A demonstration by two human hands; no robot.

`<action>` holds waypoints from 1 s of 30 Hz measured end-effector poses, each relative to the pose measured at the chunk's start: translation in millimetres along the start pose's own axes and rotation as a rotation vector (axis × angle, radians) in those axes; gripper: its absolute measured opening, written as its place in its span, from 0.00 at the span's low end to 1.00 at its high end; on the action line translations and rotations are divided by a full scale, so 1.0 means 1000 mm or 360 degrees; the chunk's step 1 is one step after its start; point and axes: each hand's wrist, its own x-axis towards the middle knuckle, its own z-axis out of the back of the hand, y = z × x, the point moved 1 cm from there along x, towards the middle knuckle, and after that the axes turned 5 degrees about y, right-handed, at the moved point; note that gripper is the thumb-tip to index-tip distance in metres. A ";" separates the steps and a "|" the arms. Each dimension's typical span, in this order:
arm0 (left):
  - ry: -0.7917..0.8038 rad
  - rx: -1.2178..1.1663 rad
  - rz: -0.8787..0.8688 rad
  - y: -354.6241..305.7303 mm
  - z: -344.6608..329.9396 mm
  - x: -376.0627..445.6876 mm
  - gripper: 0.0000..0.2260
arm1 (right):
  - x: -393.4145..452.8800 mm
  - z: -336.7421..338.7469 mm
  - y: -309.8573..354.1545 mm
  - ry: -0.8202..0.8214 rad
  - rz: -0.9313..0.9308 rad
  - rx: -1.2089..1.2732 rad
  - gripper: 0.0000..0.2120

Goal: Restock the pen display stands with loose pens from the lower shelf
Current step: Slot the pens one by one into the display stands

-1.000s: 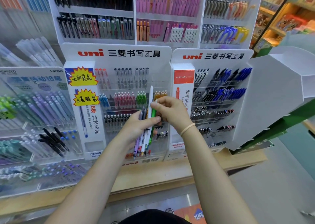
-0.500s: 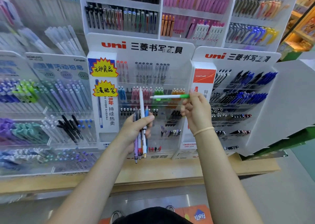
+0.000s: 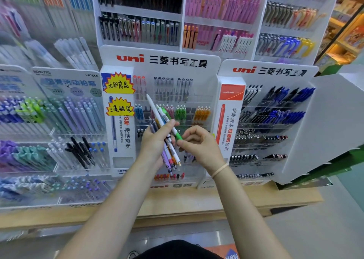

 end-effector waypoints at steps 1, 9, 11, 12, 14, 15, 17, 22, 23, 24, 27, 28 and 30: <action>-0.0006 -0.0016 -0.0004 0.000 -0.001 0.001 0.07 | 0.001 0.000 0.000 -0.0050 0.0048 -0.0005 0.09; 0.0169 0.0355 -0.0047 -0.004 0.001 -0.002 0.08 | 0.009 0.014 0.001 -0.0050 0.0060 0.0130 0.04; 0.0374 0.0608 -0.0034 -0.004 0.002 -0.005 0.11 | 0.017 0.023 0.007 0.0001 -0.0005 0.0278 0.09; 0.0449 0.0681 -0.0030 -0.003 0.001 -0.006 0.11 | 0.020 0.026 0.012 0.0074 -0.0025 0.0368 0.10; 0.0522 0.0705 -0.0013 -0.002 0.000 -0.008 0.08 | 0.023 0.029 0.019 0.0217 -0.0055 0.0498 0.09; 0.0537 0.0695 -0.0007 -0.001 -0.001 -0.008 0.08 | 0.025 0.030 0.021 0.0244 -0.0059 0.0518 0.09; 0.0502 0.0664 -0.0014 0.000 0.000 -0.006 0.07 | 0.029 0.033 0.023 0.0218 -0.0048 0.0521 0.07; 0.0104 0.0506 -0.0018 -0.002 0.003 0.001 0.06 | 0.040 0.045 0.032 -0.0133 0.0101 0.0327 0.05; 0.0067 0.0468 -0.0019 -0.003 0.003 0.001 0.06 | 0.042 0.048 0.038 -0.0215 0.0163 0.0273 0.05; 0.0052 0.0454 -0.0019 -0.004 0.002 0.002 0.05 | 0.043 0.050 0.044 -0.0281 0.0227 0.0239 0.05; 0.0071 0.0438 -0.0025 -0.008 -0.005 0.003 0.05 | 0.044 0.056 0.063 -0.0398 0.0403 0.0209 0.08; 0.0077 0.0433 -0.0031 -0.009 -0.007 0.003 0.06 | 0.045 0.058 0.067 -0.0417 0.0455 0.0202 0.08; 0.0080 0.0422 -0.0034 -0.010 -0.012 0.003 0.06 | 0.046 0.060 0.072 -0.0437 0.0538 0.0186 0.09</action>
